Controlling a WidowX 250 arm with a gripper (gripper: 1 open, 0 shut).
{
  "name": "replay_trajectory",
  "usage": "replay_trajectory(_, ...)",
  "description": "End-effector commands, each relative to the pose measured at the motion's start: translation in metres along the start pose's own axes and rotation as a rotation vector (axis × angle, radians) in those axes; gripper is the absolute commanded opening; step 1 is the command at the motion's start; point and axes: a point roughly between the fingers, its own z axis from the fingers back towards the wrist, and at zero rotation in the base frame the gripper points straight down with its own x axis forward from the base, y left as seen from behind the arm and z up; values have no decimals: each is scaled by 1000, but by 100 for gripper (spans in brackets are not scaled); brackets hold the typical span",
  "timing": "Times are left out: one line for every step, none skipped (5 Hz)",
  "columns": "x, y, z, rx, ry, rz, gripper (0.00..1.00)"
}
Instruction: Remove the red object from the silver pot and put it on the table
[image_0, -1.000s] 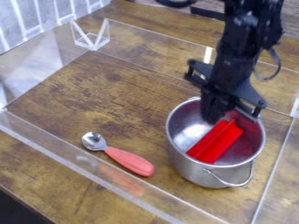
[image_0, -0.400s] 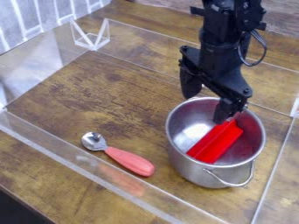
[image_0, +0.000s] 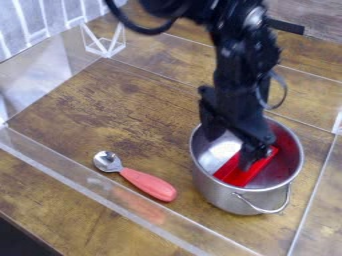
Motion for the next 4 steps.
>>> replay_trajectory(9,3,1,-6,-50,41,100)
replay_trajectory(10,0,-8,-9,-50,80,100)
replay_trajectory(15,0,-17,-30,-47,59,100)
replay_trajectory(18,1,-26,-48,-37,45,100)
